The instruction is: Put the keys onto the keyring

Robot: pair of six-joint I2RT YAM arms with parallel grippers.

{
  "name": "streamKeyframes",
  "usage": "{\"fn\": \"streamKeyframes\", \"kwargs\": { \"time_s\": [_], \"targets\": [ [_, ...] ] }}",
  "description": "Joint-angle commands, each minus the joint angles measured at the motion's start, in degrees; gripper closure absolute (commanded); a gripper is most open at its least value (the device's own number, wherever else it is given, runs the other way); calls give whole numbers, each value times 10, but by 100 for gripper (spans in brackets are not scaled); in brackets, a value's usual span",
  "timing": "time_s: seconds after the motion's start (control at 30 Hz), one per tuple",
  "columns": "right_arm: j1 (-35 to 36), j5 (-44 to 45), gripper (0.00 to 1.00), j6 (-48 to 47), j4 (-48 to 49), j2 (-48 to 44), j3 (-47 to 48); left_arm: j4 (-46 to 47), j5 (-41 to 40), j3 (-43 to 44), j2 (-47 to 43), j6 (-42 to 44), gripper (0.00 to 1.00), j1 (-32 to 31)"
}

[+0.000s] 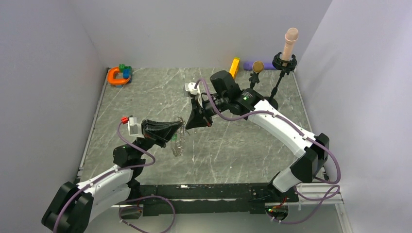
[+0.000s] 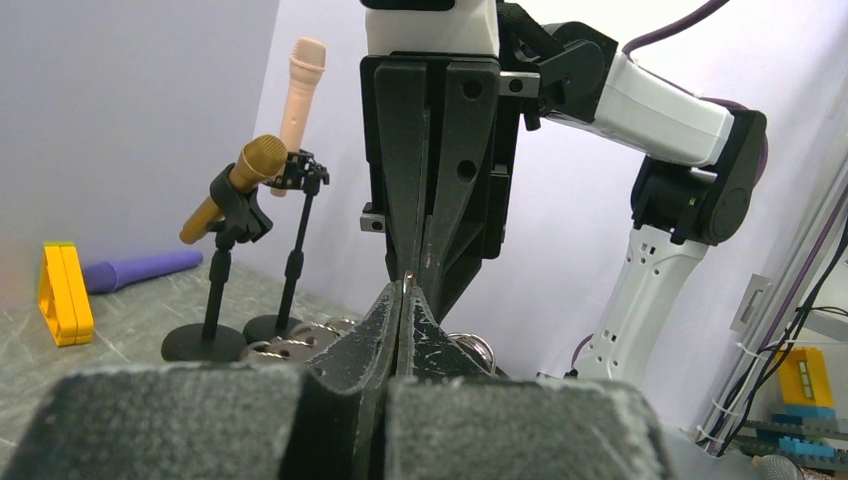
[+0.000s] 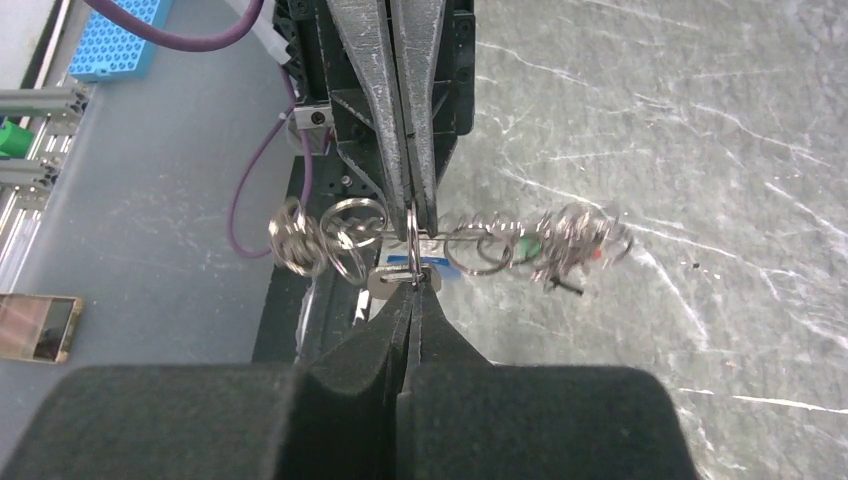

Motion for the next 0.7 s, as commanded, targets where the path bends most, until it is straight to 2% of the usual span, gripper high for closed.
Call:
{"fn": "streamKeyframes", "kwargs": {
  "time_s": [0.0, 0.1, 0.2, 0.27, 0.4, 0.67],
  "targets": [
    [4, -28, 100, 16, 43, -17, -10, 108, 1, 11, 7, -19, 100, -1],
    [5, -25, 98, 15, 45, -16, -9, 107, 5, 19, 14, -18, 100, -1],
    [-6, -18, 71, 6, 30, -15, 11, 108, 13, 22, 21, -20, 100, -1],
    [-29, -25, 65, 6, 25, -16, 23, 107, 18, 22, 20, -19, 100, 0],
    [-61, -62, 61, -4, 31, -27, 27, 107, 30, 21, 20, -24, 100, 7],
    [-58, -99, 66, 35, 86, -28, 0, 107, 53, 37, 35, -32, 100, 8]
  ]
}}
